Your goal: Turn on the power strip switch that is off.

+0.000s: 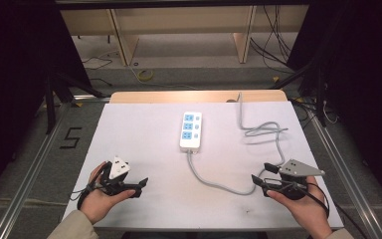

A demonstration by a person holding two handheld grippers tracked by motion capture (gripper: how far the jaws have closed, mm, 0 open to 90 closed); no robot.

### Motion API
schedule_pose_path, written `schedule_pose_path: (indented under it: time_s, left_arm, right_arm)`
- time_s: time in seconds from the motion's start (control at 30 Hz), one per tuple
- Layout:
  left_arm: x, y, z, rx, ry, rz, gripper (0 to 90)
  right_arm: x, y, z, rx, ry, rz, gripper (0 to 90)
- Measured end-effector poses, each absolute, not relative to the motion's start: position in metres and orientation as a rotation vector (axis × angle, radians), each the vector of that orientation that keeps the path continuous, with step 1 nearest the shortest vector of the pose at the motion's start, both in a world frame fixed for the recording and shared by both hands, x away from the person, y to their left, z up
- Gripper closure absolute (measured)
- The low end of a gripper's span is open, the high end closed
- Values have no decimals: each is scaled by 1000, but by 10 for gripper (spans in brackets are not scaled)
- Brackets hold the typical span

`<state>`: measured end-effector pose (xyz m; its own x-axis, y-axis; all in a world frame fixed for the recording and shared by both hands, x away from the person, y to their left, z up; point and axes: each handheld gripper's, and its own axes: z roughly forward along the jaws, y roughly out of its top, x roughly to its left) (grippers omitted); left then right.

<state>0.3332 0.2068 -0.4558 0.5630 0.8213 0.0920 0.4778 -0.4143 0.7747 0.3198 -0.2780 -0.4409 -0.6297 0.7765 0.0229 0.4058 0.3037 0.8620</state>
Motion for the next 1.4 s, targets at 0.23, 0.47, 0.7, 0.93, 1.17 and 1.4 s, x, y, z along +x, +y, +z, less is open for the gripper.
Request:
schedule_pose_path:
  time_s: [0.23, 0.47, 0.7, 0.93, 1.17, 1.4]
  left_arm:
    - [330, 203, -457, 2109, 1011, 601, 137]
    - [330, 200, -458, 2123, 1002, 593, 141]
    - [330, 200, -458, 2130, 997, 577, 141]
    - [330, 199, -458, 2125, 1003, 583, 143]
    - [331, 199, -459, 2133, 1001, 578, 143]
    - [331, 199, -459, 2132, 1002, 580, 144]
  right_arm:
    - [320, -275, -439, 1033, 2173, 1263, 379]
    - [323, -273, -435, 1012, 2143, 1246, 510]
    - [329, -268, -430, 967, 2127, 1241, 794]
    - [332, -263, -427, 951, 2134, 1232, 900]
    - [336, -259, -425, 944, 2137, 1227, 900]
    - [339, -257, -423, 953, 2132, 1231, 900]
